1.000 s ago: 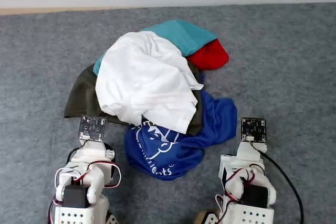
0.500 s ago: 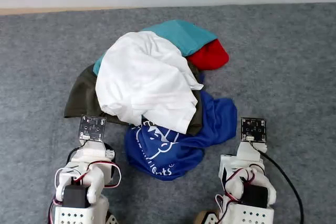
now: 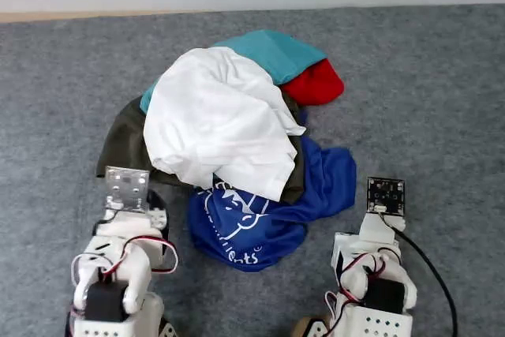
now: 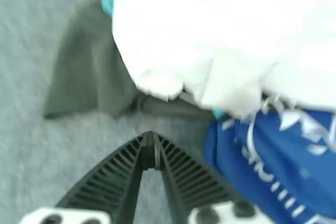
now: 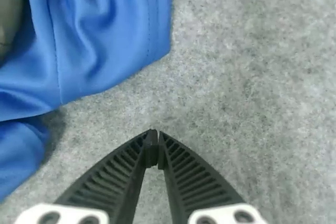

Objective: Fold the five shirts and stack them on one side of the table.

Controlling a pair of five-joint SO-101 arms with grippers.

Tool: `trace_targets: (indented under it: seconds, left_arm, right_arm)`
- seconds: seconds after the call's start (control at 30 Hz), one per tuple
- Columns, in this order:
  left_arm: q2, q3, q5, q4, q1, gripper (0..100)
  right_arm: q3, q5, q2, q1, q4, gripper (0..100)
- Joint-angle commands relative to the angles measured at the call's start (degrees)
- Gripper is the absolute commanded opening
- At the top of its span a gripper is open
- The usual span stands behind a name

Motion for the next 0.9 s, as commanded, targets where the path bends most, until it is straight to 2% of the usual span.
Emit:
trace_targets:
  seconds: [0.0, 0.1, 0.33, 0.6, 0.87]
  left_arm:
    - [-0.4, -7.6, 0.4, 2.7, 0.2, 1]
    - [-0.4, -11.6, 0.4, 6.3, 0.3, 1]
    - [1.7, -21.1, 0.2, 7.8, 0.3, 1]
    - [27.4, -40.3, 0.4, 12.4, -0.1, 1]
    - [49.9, -59.4, 0.4, 24.4, 0.2, 1]
  right_arm:
    - [1.1, -0.3, -0.8, -0.2, 0.4, 1.1]
    - [1.1, -0.3, -0.8, -0.2, 0.4, 1.1]
    - [1.1, -0.3, -0.8, -0.2, 0.4, 1.1]
    - [1.0, -0.3, -0.4, -0.2, 0.3, 1.1]
    - [1.0, -0.4, -0.4, -0.6, 0.3, 1.1]
